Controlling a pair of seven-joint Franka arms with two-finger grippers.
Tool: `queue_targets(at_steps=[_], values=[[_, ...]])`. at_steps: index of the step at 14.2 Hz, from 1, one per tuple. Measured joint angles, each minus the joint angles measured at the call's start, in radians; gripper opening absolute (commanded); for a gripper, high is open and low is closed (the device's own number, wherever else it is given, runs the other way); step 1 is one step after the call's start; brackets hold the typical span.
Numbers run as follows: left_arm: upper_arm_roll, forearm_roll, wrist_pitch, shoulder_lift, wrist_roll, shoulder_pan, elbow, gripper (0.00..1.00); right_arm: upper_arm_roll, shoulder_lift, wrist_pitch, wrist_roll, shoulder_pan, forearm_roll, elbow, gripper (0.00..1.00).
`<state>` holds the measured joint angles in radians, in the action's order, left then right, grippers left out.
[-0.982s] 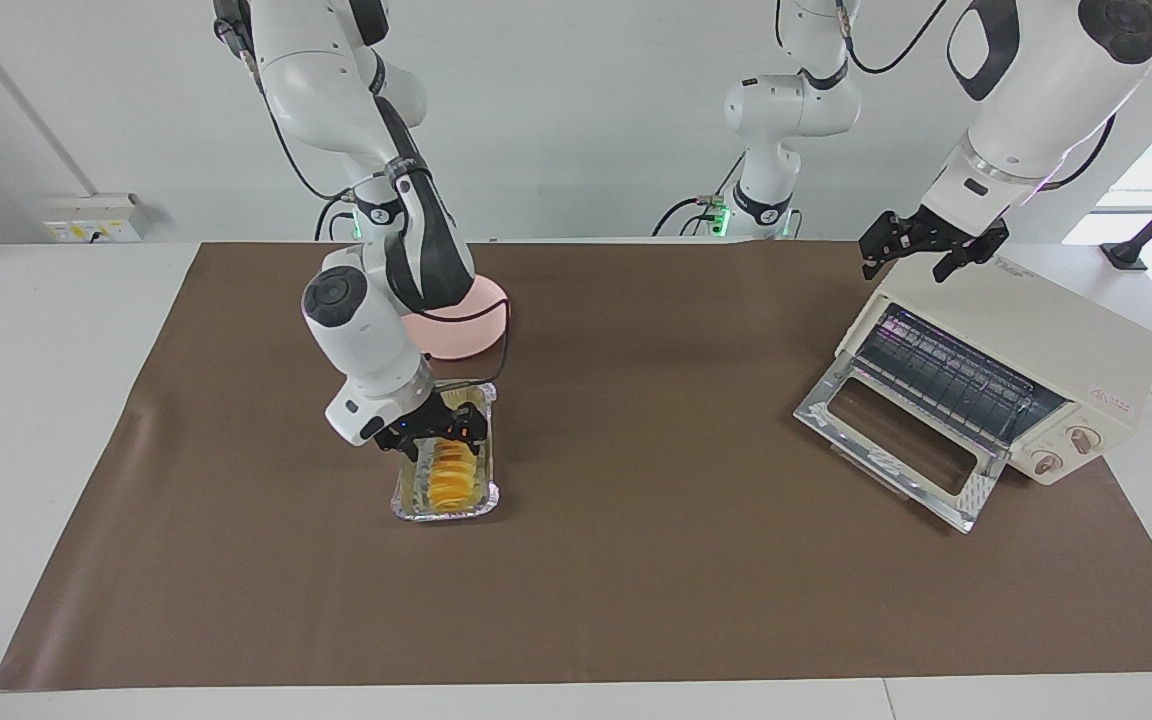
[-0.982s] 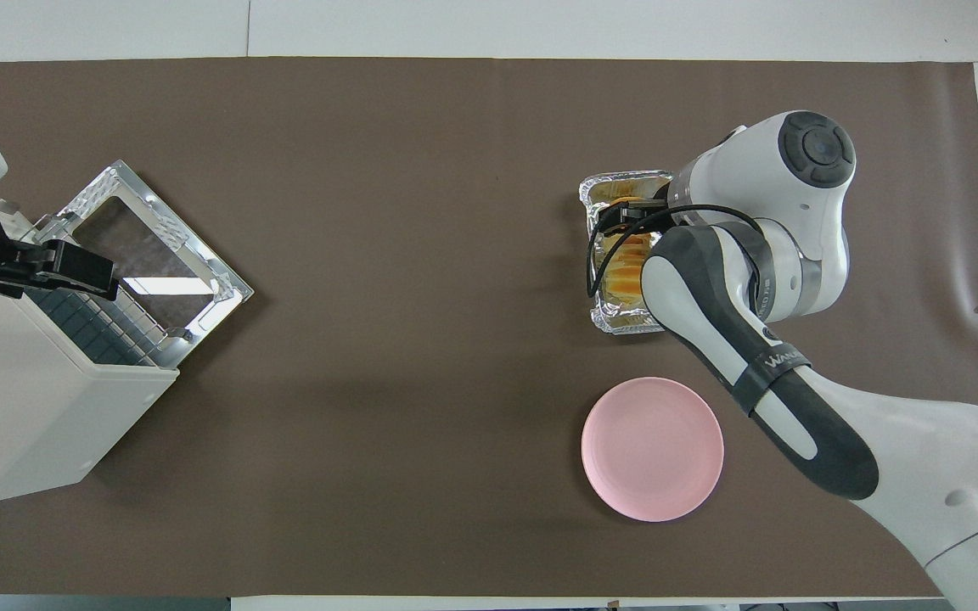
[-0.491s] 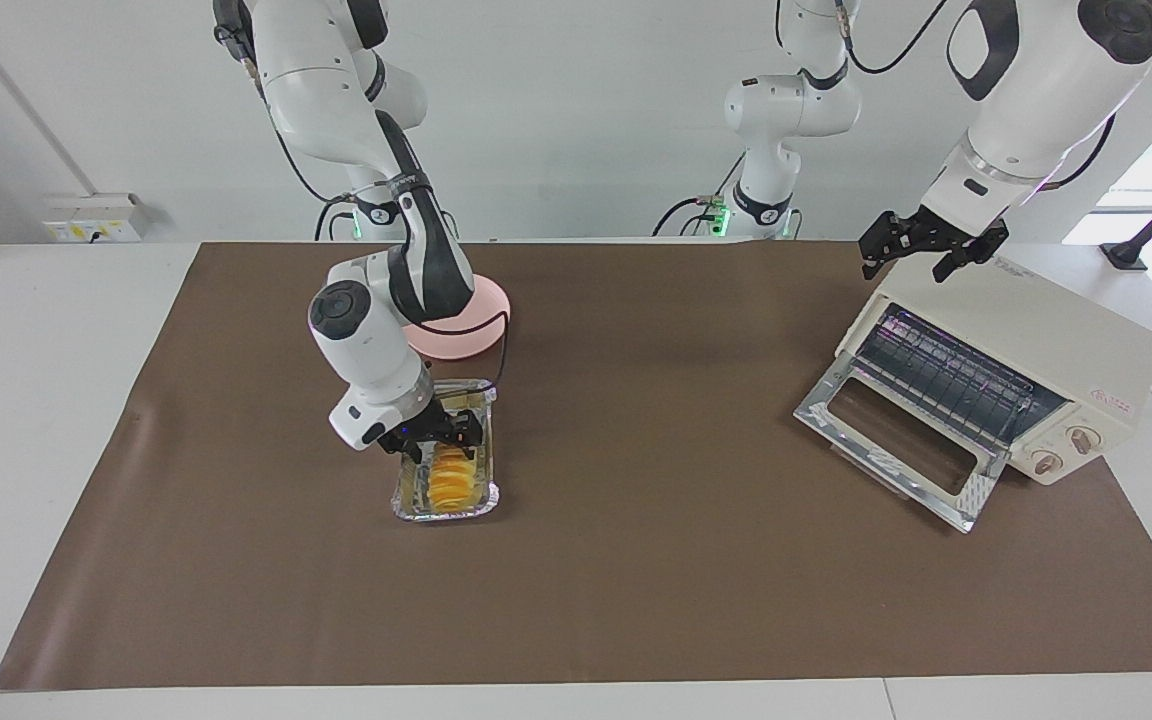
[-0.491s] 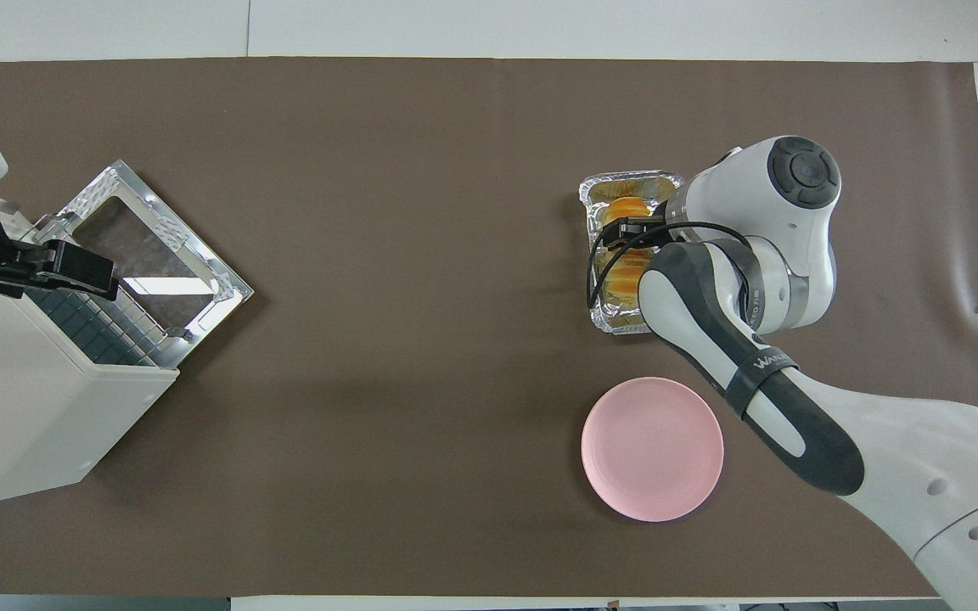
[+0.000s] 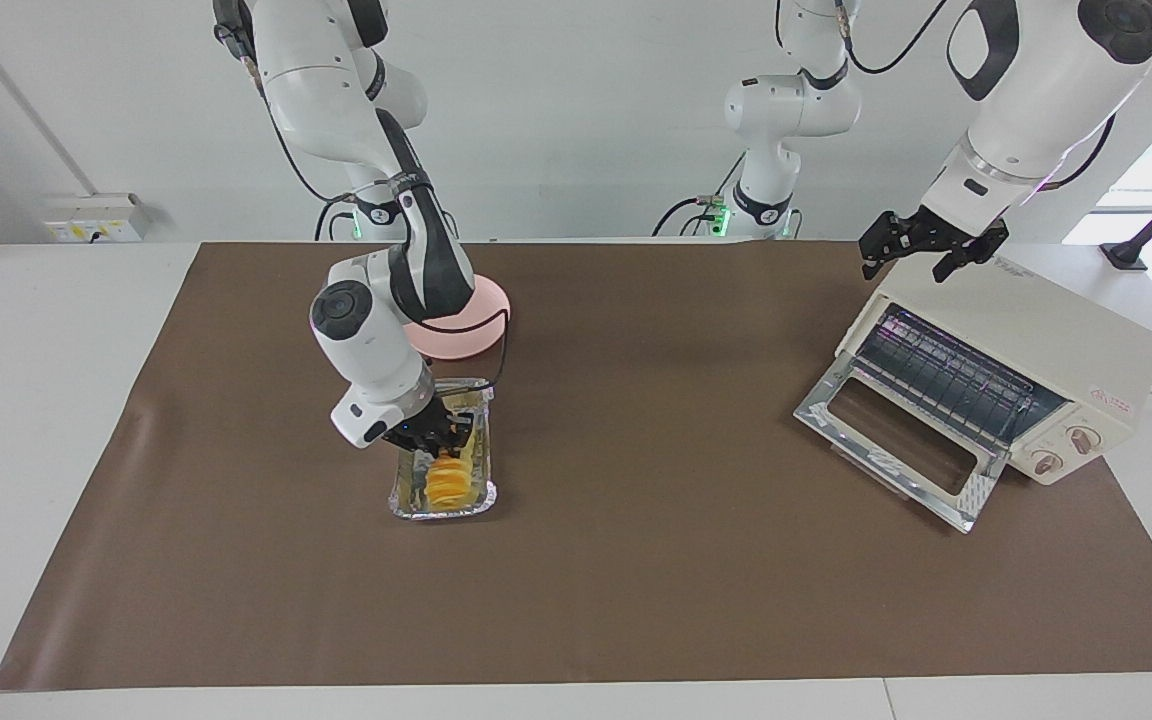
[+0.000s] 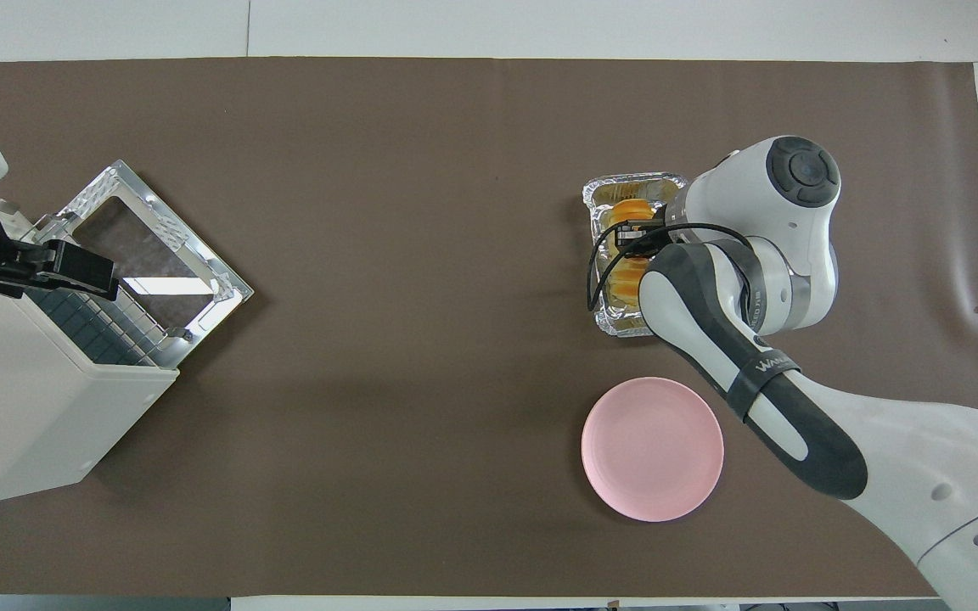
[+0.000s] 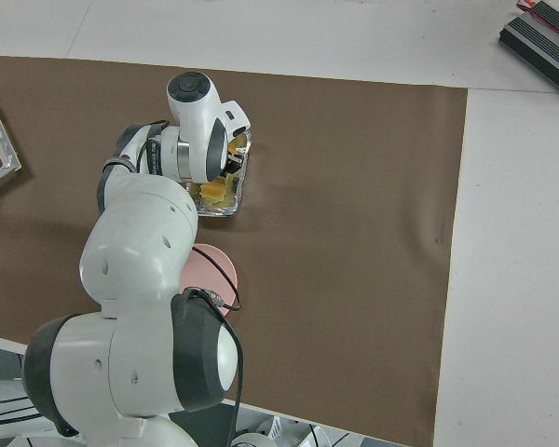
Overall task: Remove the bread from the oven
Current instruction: 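Grasp the bread rolls in the tray with the right gripper, then lift the bread rolls and carry them onto the pink plate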
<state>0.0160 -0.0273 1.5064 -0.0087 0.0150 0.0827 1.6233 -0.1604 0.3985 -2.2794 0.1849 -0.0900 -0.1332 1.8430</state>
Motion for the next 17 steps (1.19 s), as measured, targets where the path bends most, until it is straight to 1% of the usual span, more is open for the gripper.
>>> queue_targets(at_steps=[2,4,6,8,10,12,13,15,17], values=[[0.000,0.000,0.000,0.000,0.000,0.000,0.000,1.00,0.000,-0.016,0.085,0.000,0.000,0.000,-0.055,0.00],[0.000,0.000,0.000,0.000,0.000,0.000,0.000,1.00,0.000,-0.059,0.162,0.000,0.000,0.000,-0.095,0.00],[0.000,0.000,0.000,0.000,0.000,0.000,0.000,1.00,-0.001,-0.132,0.272,0.002,-0.004,0.000,-0.092,0.00],[0.000,0.000,0.000,0.000,0.000,0.000,0.000,1.00,-0.002,-0.220,0.385,0.009,-0.011,0.000,-0.044,0.00],[0.000,0.000,0.000,0.000,0.000,0.000,0.000,1.00,-0.004,-0.313,0.435,0.010,-0.028,0.000,0.067,0.00],[0.000,0.000,0.000,0.000,0.000,0.000,0.000,1.00,-0.005,-0.401,0.416,0.017,-0.054,-0.002,0.228,0.00],[0.000,0.000,0.000,0.000,0.000,0.000,0.000,1.00,-0.005,-0.437,0.374,0.018,-0.068,-0.005,0.312,0.00],[0.000,0.000,0.000,0.000,0.000,0.000,0.000,1.00,-0.006,-0.495,0.254,0.022,-0.097,-0.008,0.468,0.00],[0.000,0.000,0.000,0.000,0.000,0.000,0.000,1.00,-0.007,-0.527,0.186,0.023,-0.105,-0.009,0.558,0.00]])
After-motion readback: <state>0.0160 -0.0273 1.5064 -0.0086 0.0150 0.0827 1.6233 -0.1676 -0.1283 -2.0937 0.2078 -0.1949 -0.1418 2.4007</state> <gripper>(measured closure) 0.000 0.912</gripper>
